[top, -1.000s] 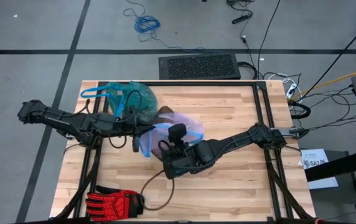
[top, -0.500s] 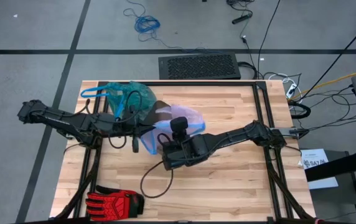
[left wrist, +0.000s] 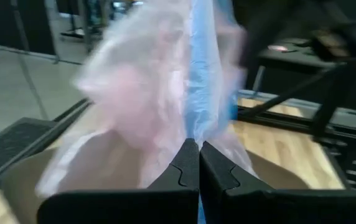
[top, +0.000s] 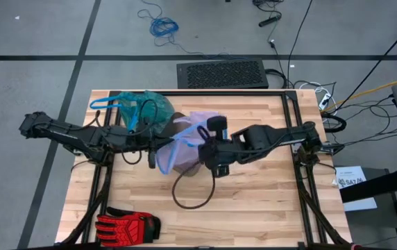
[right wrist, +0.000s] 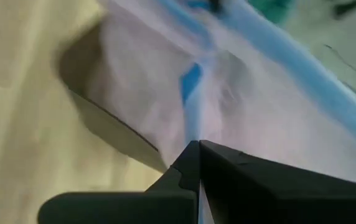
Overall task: Place trash/remove bag and relplace
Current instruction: Insert the trash bag into the trash bin
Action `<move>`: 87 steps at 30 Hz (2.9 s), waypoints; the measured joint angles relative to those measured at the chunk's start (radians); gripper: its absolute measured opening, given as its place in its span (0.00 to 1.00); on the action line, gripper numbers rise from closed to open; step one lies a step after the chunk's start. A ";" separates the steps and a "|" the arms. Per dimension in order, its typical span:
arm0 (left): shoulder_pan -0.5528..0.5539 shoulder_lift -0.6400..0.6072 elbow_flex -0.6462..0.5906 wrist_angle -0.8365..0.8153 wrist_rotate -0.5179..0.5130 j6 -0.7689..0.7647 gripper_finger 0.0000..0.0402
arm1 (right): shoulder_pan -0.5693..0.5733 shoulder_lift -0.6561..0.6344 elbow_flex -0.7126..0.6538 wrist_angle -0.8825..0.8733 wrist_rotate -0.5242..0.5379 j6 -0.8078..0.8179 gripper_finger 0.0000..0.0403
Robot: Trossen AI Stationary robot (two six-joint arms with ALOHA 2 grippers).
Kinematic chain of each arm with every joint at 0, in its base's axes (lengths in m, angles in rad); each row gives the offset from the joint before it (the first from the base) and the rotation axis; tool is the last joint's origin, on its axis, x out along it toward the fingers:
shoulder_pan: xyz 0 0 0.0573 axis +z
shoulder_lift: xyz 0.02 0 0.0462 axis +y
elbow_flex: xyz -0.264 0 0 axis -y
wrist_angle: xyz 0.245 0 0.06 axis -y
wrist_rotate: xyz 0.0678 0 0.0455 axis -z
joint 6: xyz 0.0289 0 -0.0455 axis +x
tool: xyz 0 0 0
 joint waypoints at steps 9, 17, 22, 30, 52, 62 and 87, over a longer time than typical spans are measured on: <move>0.072 -0.001 0.000 -0.070 -0.080 0.035 0.00 | 0.039 0.028 -0.035 0.177 -0.210 -0.043 0.00; 0.099 -0.028 0.000 -0.096 -0.080 0.001 0.00 | 0.066 0.025 -0.149 0.369 -0.354 -0.055 0.00; 0.111 -0.055 0.000 -0.105 -0.083 0.016 0.00 | 0.079 0.027 -0.270 0.425 -0.356 -0.040 0.00; 0.155 -0.071 0.000 -0.168 -0.090 -0.008 0.00 | 0.101 0.028 -0.346 0.432 -0.396 0.073 0.00; 0.164 -0.068 0.000 -0.179 -0.025 0.021 0.10 | 0.121 -0.009 -0.009 0.176 -0.066 0.202 0.68; 0.164 -0.068 0.000 -0.177 -0.023 0.027 0.16 | -0.138 0.001 -0.011 -0.003 -0.129 0.353 0.60; 0.233 -0.068 -0.002 -0.321 -0.026 -0.081 0.00 | -0.430 0.015 -0.147 0.107 -0.376 0.279 0.00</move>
